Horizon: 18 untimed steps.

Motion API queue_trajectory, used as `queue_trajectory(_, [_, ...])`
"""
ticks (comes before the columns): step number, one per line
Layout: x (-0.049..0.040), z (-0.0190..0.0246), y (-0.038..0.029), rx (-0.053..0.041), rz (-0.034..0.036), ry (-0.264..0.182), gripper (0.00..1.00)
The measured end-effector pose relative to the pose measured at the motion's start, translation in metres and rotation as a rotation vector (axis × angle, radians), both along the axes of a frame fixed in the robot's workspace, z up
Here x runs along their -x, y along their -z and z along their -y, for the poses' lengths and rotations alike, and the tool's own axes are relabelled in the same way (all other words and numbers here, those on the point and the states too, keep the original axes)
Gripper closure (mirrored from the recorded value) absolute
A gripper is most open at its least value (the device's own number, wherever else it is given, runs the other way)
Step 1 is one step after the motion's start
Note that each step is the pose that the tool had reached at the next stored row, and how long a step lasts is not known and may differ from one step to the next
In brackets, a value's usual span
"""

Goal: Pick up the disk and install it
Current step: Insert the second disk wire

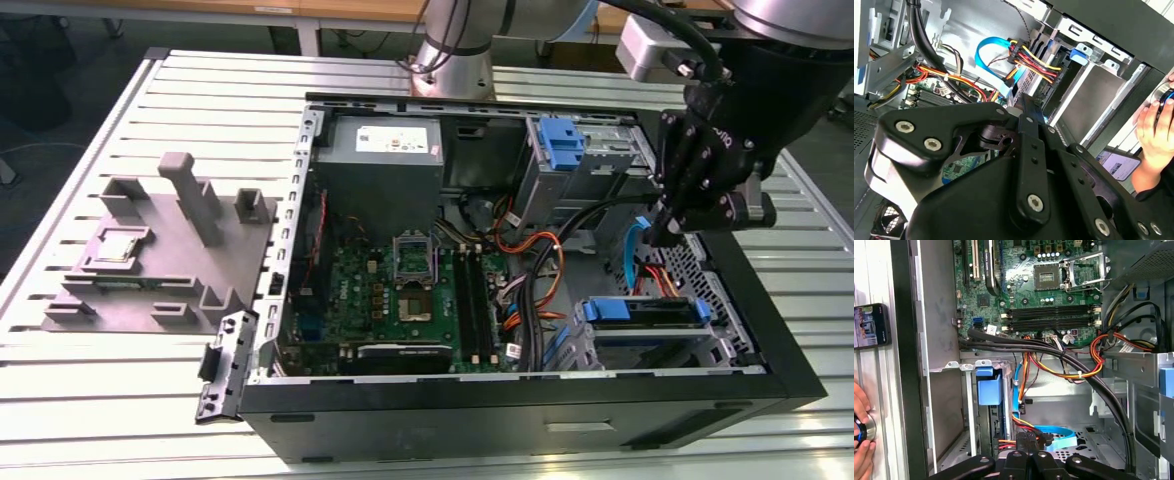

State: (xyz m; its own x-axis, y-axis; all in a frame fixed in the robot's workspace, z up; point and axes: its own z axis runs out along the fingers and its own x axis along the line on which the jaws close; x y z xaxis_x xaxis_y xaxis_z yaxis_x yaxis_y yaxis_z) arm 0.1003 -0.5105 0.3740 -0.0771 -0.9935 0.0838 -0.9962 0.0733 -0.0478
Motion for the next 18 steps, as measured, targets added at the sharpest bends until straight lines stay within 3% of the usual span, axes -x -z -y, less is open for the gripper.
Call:
queue_trajectory(4, [0.0,-0.0016,0.0,-0.0001,0.0,0.0,0.9])
queue_trajectory(10, [0.0,-0.0123,0.0,0.0,0.0,0.0,0.9])
queue_trajectory(18, [0.0,-0.0133,-0.0029,-0.0001,0.0,0.0,0.9])
